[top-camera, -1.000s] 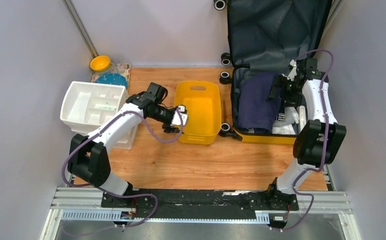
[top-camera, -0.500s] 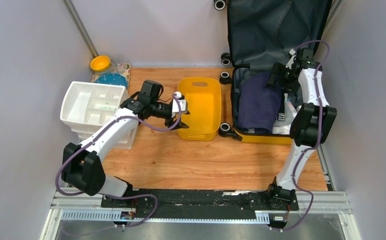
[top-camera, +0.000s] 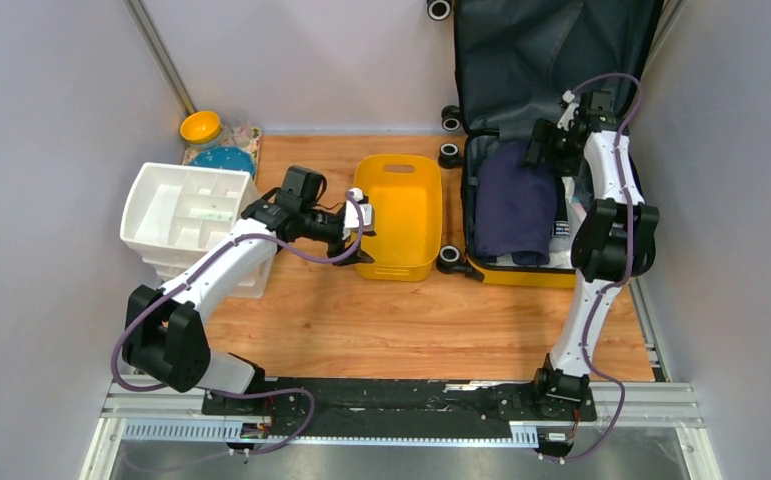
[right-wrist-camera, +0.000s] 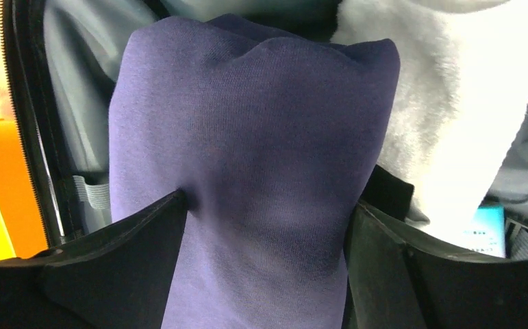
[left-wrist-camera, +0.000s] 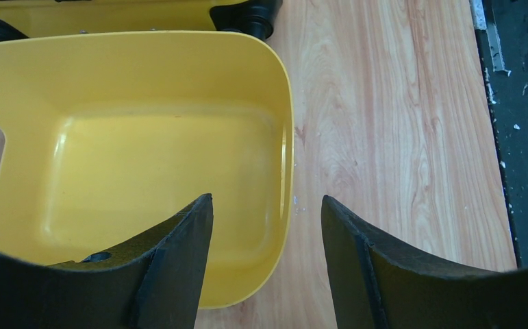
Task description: Open, take out, and arrange the luggage
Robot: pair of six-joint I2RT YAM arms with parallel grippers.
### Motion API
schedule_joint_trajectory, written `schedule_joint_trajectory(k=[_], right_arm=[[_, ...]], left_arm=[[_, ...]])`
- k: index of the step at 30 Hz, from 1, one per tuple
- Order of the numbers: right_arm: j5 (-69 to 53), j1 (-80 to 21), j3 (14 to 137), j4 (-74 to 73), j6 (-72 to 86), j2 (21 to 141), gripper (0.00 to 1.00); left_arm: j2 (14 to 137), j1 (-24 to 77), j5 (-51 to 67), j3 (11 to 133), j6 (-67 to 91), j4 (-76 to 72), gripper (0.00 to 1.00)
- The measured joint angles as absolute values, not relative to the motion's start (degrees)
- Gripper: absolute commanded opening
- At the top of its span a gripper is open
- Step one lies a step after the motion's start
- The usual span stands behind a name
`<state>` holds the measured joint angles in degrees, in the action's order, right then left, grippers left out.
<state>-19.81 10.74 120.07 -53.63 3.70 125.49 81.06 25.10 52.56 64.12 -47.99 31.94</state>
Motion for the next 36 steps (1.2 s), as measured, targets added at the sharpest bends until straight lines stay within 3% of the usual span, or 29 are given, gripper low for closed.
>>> schedule_joint_trajectory(k=[4, 7, 15, 21, 22, 23, 36], right_arm=[[-20.1, 9.41, 120.55, -53.1, 1.83, 125.49, 0.34], [-21.41, 8.91, 120.77, -52.95, 0.01, 125.47, 0.0], [-31.51, 9.19, 119.61, -52.99, -9.47, 122.32, 0.0], [-46.04, 9.13, 108.79, -53.69, -22.65, 107.9, 0.0], [-47.53, 9.1, 108.22, -54.22, -24.38, 106.06, 0.0], [-49.6, 9.06, 107.83, -55.42, -26.85, 103.79, 0.0], [-60.2, 6.61, 106.24, -74.37, -49.45, 92.36, 0.0]], left_arm=[[81.06, 25.1, 52.12, 64.12, -46.06, 30.7, 0.67], [81.06, 25.1, 51.92, 64.1, -44.03, 29.26, 0.66], [81.89, 25.1, 51.53, 63.9, -29.78, 17.19, 0.68], [86.26, 25.1, 50.94, 66.52, -19.11, 5.21, 0.73], [86.85, 25.1, 50.94, 66.94, -18.06, 3.53, 0.8], [87.55, 25.08, 51.0, 67.33, -16.93, 1.39, 0.81], [96.25, 28.82, 53.36, 82.37, -15.22, -11.11, 0.82]])
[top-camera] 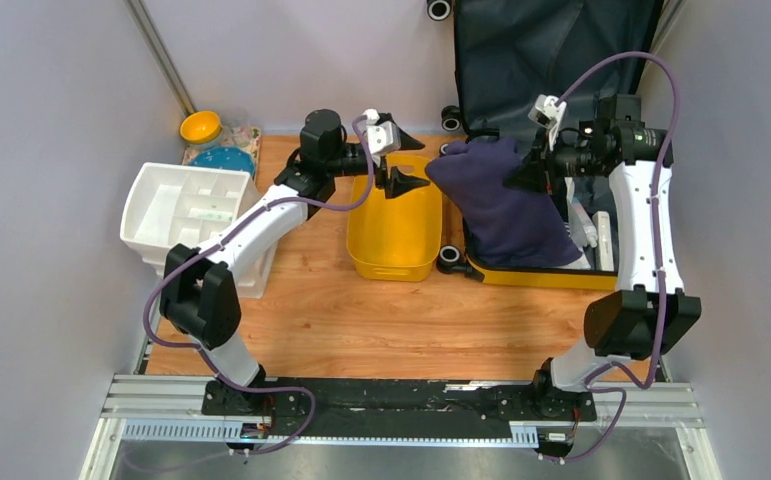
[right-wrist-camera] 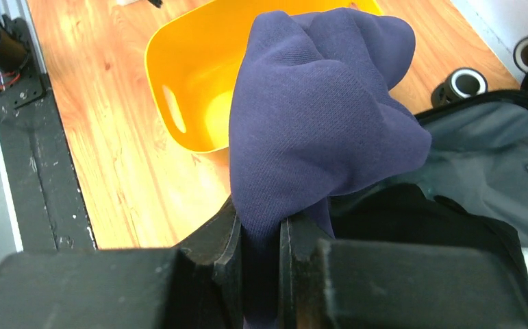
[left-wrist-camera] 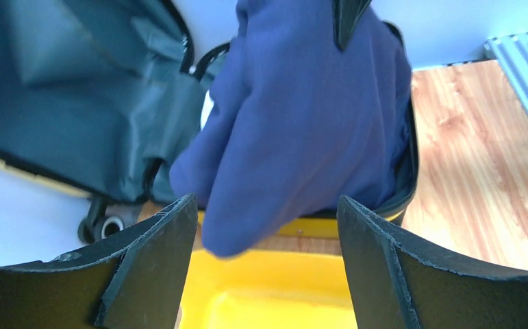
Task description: Open, take out, and arrange the luggage
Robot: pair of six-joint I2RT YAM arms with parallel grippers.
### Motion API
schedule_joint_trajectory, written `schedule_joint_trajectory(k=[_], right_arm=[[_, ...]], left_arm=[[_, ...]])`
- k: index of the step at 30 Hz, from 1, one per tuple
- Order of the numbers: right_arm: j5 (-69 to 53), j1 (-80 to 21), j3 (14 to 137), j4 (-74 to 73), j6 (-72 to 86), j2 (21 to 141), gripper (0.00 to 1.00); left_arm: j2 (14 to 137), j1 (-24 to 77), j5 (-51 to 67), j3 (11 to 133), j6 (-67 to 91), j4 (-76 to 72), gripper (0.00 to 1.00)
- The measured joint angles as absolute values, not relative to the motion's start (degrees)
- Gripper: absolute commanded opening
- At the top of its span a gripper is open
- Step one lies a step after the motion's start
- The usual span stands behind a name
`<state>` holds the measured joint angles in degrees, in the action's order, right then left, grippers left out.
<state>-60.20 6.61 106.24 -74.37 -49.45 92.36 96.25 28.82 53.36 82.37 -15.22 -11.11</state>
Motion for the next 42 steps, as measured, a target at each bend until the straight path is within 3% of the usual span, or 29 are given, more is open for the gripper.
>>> schedule_joint_trajectory(k=[16, 36, 40, 41, 42], right_arm=[[-54.96, -5.82, 91.85, -77.36, -66.26, 77.08, 0.0], [-44.95, -16.4, 81.08, -77.32, -80.82, 70.04, 0.0], [-44.38, -16.88, 80.6, -77.38, -81.97, 69.08, 0.0], [-44.21, -16.88, 80.6, -77.43, -81.97, 68.93, 0.0], [-44.05, -16.88, 80.6, -77.43, -81.95, 68.79, 0.04]], left_arm=[[96.62, 38.02, 62.52, 80.66, -26.7, -8.73, 0.84], [92.36, 43.53, 55.35, 66.54, -34.22, -13.28, 0.85], [92.36, 43.83, 56.71, 66.41, -34.3, -13.58, 0.54], [92.36, 43.94, 57.06, 66.43, -34.37, -13.58, 0.4], [92.38, 44.1, 57.36, 66.46, -34.39, -13.52, 0.32]])
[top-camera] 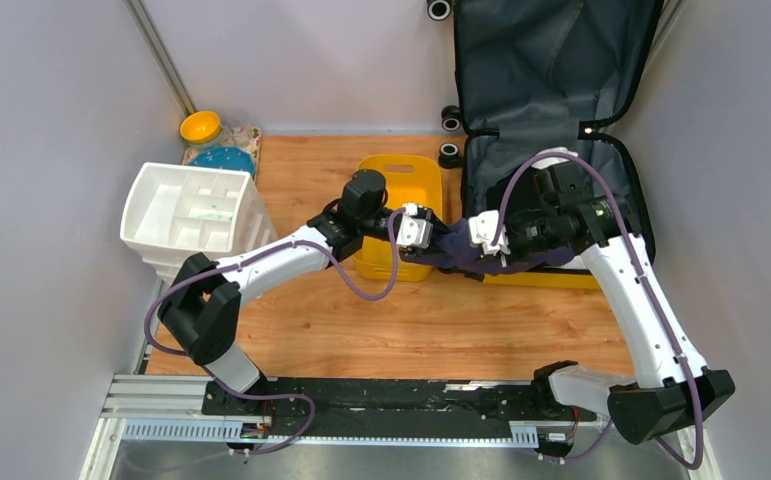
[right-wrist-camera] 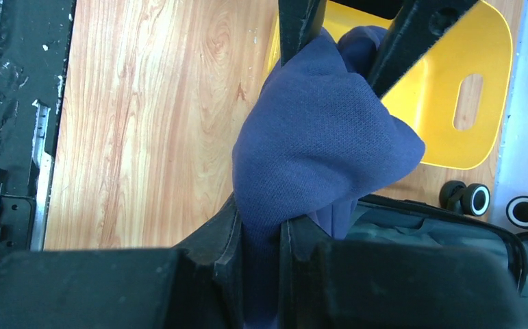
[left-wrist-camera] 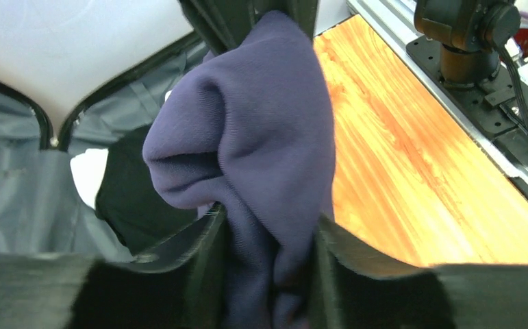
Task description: Open, take out, and arrange the luggage
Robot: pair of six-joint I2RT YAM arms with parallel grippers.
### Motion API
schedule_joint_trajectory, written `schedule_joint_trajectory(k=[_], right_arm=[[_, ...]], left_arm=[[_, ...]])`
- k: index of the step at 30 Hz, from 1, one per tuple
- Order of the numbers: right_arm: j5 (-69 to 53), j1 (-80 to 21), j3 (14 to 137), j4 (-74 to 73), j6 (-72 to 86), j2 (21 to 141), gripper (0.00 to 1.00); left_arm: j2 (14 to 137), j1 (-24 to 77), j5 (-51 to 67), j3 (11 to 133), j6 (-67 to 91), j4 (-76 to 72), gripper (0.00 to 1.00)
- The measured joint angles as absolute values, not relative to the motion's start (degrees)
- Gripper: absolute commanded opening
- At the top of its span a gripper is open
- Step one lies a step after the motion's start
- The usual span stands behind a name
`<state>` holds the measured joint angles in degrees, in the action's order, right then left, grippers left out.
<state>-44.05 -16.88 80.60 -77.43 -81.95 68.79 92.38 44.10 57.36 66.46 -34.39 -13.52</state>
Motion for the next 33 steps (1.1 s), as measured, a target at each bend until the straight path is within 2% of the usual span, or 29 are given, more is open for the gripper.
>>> schedule_joint_trajectory(k=[1, 2, 4, 8, 10, 13, 18, 23, 25, 28, 31, 32, 33], right_arm=[[-43.81, -16.88, 80.6, -77.47, -81.91, 68.6, 0.09], [-43.55, -16.88, 80.58, -77.49, -81.78, 68.36, 0.15], [-42.96, -16.88, 80.4, -77.54, -80.86, 67.61, 0.35], [-40.84, -15.81, 78.98, -76.07, -70.96, 64.14, 0.62], [-39.99, -13.17, 78.59, -75.61, -66.92, 61.89, 0.64], [-39.44, -3.62, 78.59, -75.85, -64.1, 59.05, 0.64], [-39.18, 12.14, 75.5, -76.25, -69.25, 58.92, 0.64], [-38.33, 17.39, 69.67, -76.77, -75.59, 63.66, 0.65], [-37.43, 17.56, 67.75, -76.58, -77.65, 65.52, 0.65], [-36.14, 17.87, 65.25, -74.46, -79.96, 68.05, 0.56], [-36.01, 17.98, 64.86, -71.37, -80.95, 71.46, 0.11], [-36.27, 17.98, 65.1, -70.35, -81.03, 72.6, 0.0], [-36.64, 17.87, 65.6, -68.82, -80.25, 73.93, 0.0]], left_arm=[[92.42, 44.18, 57.8, 66.5, -34.13, -13.45, 0.23], [92.49, 44.25, 58.19, 66.52, -33.8, -13.5, 0.0], [92.71, 44.29, 59.22, 67.07, -33.61, -12.75, 0.0], [92.75, 44.66, 58.65, 67.2, -32.05, -12.62, 0.0], [92.75, 44.45, 58.26, 67.2, -31.51, -12.51, 0.0], [92.68, 43.57, 58.15, 67.2, -30.89, -12.49, 0.0], [92.55, 42.54, 58.37, 67.2, -30.85, -11.6, 0.0], [92.55, 42.48, 58.46, 67.24, -30.85, -11.07, 0.0], [92.55, 42.46, 58.41, 67.37, -30.89, -10.79, 0.0], [92.55, 42.39, 58.3, 67.72, -30.94, -10.02, 0.0], [92.55, 42.37, 57.74, 68.03, -30.72, -9.39, 0.0], [92.55, 42.37, 57.39, 68.2, -30.41, -9.15, 0.0], [92.55, 42.37, 56.77, 68.64, -29.89, -8.73, 0.0]])
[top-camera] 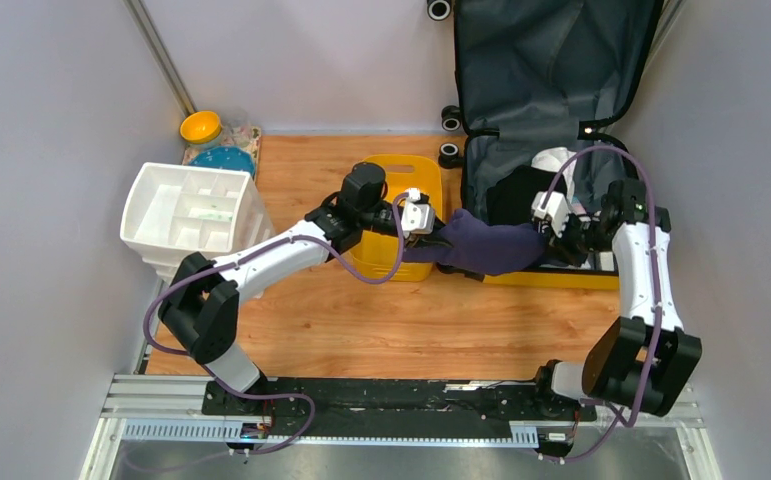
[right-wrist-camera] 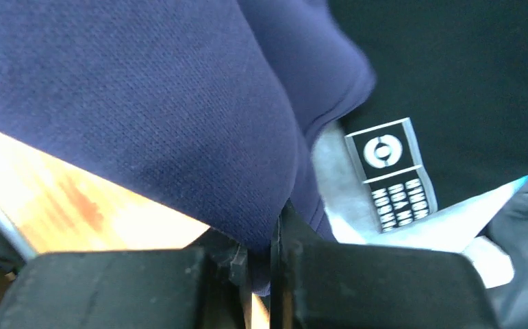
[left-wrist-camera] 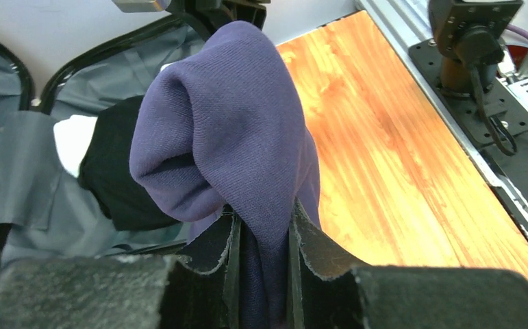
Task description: Open, take out, and arrange the luggage
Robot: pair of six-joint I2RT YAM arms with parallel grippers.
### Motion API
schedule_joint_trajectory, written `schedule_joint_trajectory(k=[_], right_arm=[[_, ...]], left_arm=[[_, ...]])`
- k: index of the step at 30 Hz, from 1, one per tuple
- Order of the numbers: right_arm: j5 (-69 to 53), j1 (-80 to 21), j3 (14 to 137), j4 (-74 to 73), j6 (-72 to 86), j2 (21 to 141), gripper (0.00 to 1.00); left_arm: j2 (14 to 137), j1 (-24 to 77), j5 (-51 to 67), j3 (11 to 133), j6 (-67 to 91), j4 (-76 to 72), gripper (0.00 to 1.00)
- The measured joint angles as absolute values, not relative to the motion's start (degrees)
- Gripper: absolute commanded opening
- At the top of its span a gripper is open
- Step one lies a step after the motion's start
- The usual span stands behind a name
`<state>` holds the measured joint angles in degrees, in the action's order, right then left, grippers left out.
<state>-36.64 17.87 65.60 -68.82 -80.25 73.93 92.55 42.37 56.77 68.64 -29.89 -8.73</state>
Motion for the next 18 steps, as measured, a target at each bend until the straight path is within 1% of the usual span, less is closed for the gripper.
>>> schedule_joint_trajectory(k=[3, 6, 11, 14, 18], right_arm=[[-37.12, 16.67, 69.47, -65.14, -76.07, 77.58, 0.0], [-37.54, 14.66, 75.99, -60.23, -71.05, 80.27, 0.0], [-38.39, 10.13, 86.46, -48.23, -62.41, 82.78, 0.0], [-38.61, 5.69, 93.08, -40.84, -57.19, 86.5, 0.0], [-37.65, -1.54, 100.42, -31.55, -51.66, 93.8, 0.0]], left_arm=[[92.58, 42.33, 54.5, 70.67, -28.4, -7.92, 0.0], [92.58, 41.98, 52.07, 74.13, -27.38, -6.63, 0.0], [92.38, 40.18, 49.8, 82.83, -30.28, -0.93, 0.0], [90.8, 38.65, 48.36, 85.12, -34.2, 2.42, 0.0], [87.46, 34.79, 46.76, 85.12, -39.05, 5.63, 0.0]])
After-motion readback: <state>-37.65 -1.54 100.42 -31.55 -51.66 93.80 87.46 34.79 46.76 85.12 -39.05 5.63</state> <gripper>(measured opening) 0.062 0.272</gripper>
